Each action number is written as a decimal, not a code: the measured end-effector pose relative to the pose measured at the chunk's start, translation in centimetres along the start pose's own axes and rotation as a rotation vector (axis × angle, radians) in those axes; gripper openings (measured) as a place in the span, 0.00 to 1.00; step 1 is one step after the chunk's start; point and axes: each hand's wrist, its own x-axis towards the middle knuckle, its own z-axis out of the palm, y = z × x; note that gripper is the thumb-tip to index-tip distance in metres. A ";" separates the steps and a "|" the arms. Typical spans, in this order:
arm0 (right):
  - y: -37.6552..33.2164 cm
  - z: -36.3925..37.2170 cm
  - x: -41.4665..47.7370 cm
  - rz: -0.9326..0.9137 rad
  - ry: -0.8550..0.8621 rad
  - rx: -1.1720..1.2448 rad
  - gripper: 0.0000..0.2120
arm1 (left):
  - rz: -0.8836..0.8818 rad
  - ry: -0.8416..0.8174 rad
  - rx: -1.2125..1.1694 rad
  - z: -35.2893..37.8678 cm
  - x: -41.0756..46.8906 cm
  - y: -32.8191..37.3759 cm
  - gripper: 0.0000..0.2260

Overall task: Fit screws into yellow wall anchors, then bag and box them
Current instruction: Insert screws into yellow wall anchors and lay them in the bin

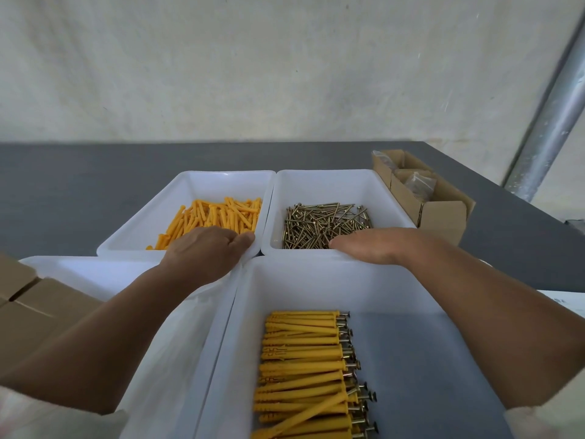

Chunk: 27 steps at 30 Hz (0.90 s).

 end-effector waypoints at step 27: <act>0.7 0.3 0.3 0.043 0.093 0.054 0.15 | -0.016 0.413 -0.435 -2.2 -1.1 2.1 0.09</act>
